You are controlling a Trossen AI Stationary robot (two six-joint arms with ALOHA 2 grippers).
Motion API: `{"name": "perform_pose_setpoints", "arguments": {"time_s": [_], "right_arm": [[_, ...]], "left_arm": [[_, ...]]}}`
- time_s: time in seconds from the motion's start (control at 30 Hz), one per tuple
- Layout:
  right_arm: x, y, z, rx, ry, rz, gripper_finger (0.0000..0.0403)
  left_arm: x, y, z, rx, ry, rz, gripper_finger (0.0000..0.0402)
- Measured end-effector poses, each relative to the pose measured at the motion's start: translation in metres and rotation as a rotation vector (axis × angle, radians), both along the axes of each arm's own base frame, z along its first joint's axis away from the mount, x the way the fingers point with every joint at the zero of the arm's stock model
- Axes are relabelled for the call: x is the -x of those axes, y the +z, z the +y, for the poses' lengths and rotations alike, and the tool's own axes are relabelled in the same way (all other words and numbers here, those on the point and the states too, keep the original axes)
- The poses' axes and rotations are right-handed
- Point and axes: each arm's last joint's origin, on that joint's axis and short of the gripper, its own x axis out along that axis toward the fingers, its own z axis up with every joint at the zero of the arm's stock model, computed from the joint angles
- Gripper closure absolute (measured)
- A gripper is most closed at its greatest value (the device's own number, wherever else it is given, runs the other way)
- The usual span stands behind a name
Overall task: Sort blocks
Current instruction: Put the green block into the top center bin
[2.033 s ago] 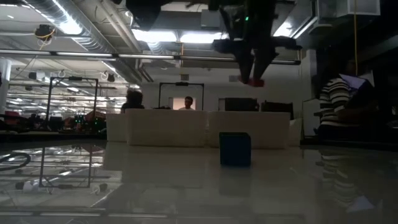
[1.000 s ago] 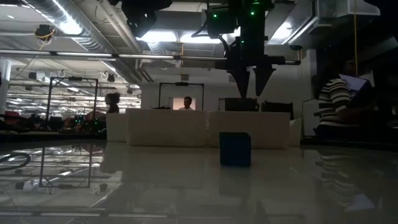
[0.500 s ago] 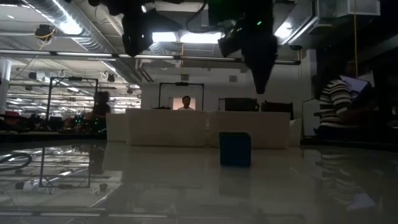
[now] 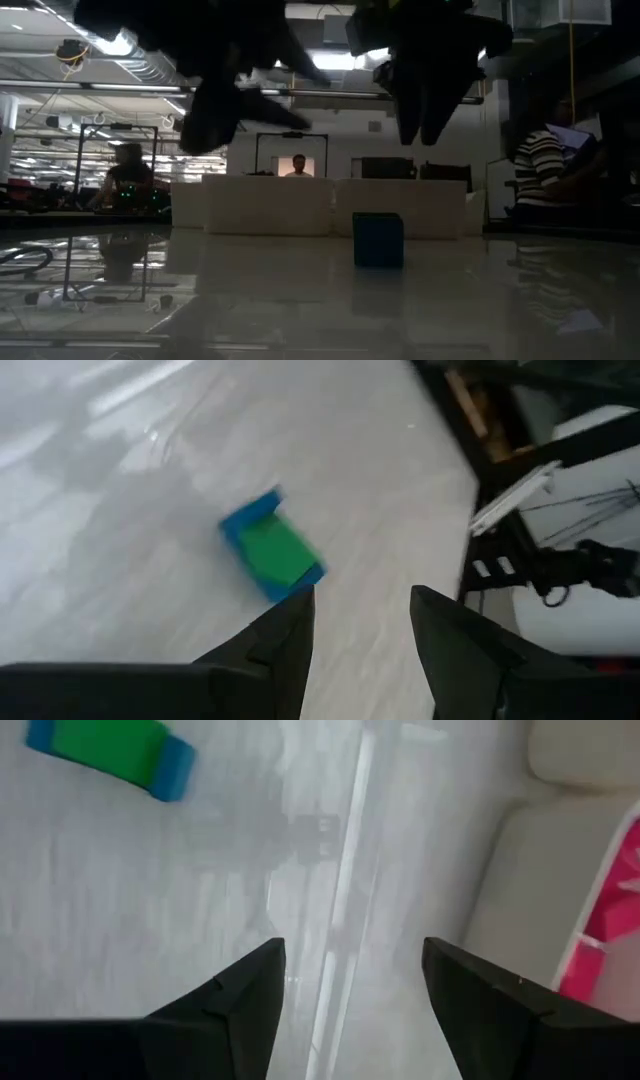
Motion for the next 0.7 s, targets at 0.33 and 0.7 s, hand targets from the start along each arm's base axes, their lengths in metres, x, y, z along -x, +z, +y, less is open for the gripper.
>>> {"name": "perform_pose_setpoints", "arguments": {"time_s": [0.33, 0.7], "right_arm": [[0.005, -0.038, 0.029, -0.087, 0.074, -0.032, 0.0166], [-0.001, -0.058, 0.056, -0.220, 0.055, -0.226, 0.0166]], "left_arm": [[-0.007, -0.037, -0.002, 0.103, 0.099, 0.123, 0.0247], [-0.010, -0.038, 0.007, 0.104, 0.128, 0.122, 0.0247]]}}
